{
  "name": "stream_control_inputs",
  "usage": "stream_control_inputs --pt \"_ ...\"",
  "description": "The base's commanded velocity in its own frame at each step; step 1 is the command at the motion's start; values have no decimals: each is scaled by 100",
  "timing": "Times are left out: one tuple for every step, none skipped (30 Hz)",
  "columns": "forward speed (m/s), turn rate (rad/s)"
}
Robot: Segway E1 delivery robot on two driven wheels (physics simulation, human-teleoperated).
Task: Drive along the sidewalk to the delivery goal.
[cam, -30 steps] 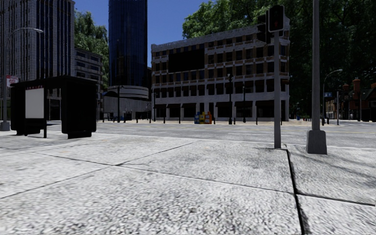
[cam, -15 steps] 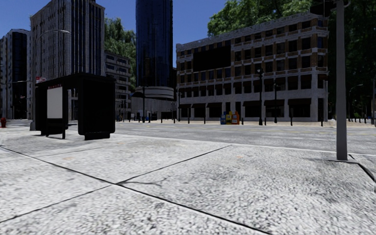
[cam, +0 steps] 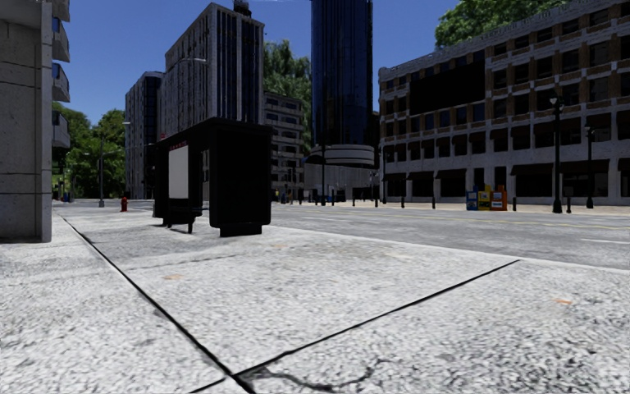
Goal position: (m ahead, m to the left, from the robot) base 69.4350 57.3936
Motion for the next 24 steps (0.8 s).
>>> stream_control_inputs --pt "200 62" --pt "200 62" --pt "200 62" --pt "200 62" --pt "200 62" --pt "200 62" --pt "200 62" --pt "200 62" --pt "200 62" --pt "200 62" --pt "200 62" --pt "200 62" --pt "200 62" --pt "200 62" --pt "200 62" --pt "200 62" --pt "200 62" --pt "200 62" --pt "200 62" --pt "200 62" --pt "200 62" --pt "200 62" --pt "200 62" --pt "200 62"
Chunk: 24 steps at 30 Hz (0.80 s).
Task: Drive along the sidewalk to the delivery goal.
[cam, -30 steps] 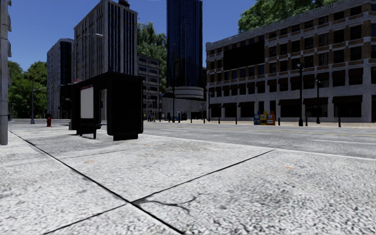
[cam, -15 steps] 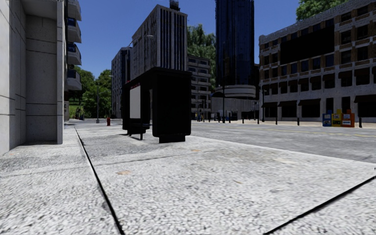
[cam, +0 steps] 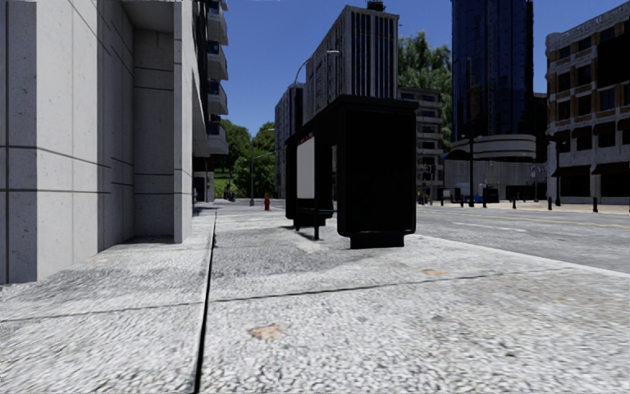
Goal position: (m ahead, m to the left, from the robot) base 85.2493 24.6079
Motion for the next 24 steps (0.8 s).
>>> stream_control_inputs --pt "200 62" --pt "200 62" --pt "200 62" --pt "200 61" --pt "200 57" --pt "200 54" --pt "200 53" --pt "200 52" --pt "200 51" --pt "200 50" --pt "200 50" --pt "200 39" --pt "200 0" --pt "200 0" --pt "200 0" --pt "200 0" --pt "200 0" --pt "200 0" --pt "200 0" --pt "200 0" --pt "200 0" --pt "200 0" --pt "200 0" --pt "200 0"
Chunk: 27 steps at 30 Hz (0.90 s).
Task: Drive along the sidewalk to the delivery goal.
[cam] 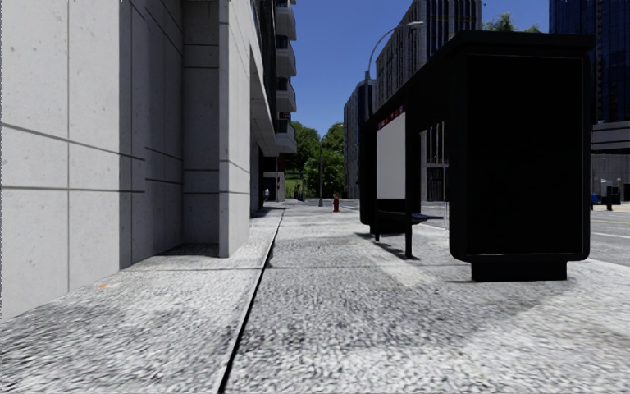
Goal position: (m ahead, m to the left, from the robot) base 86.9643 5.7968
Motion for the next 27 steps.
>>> stream_control_inputs --pt "200 0" --pt "200 0" --pt "200 0" --pt "200 0" --pt "200 0" --pt "200 0" --pt "200 0" --pt "200 0" --pt "200 0" --pt "200 0" --pt "200 0" --pt "200 0" --pt "200 0" --pt "200 0" --pt "200 0" --pt "200 0" --pt "200 0" --pt "200 0" --pt "200 0" --pt "200 0" --pt "200 0" --pt "200 0" --pt "200 0" --pt "200 0" --pt "200 0" --pt "200 0" --pt "200 0"
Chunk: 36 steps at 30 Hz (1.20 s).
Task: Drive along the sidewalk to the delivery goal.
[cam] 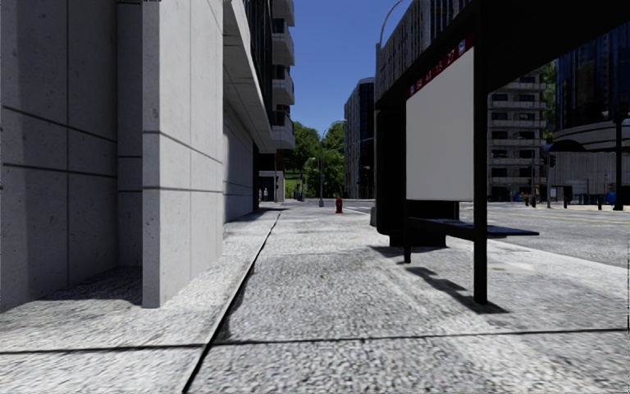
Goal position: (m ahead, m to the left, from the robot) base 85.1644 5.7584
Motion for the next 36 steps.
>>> stream_control_inputs --pt "200 0" --pt "200 0" --pt "200 0" --pt "200 0" --pt "200 0" --pt "200 0" --pt "200 0" --pt "200 0" --pt "200 0" --pt "200 0" --pt "200 0" --pt "200 0" --pt "200 0" --pt "200 0" --pt "200 0" --pt "200 0" --pt "200 0" --pt "200 0" --pt "200 0" --pt "200 0" --pt "200 0" --pt "200 0" --pt "200 0" --pt "200 0" --pt "200 0" --pt "200 0" --pt "200 0" --pt "200 0" --pt "200 0" --pt "200 0" --pt "200 0" --pt "200 0" --pt "200 0" --pt "200 0" --pt "200 0" --pt "200 0"
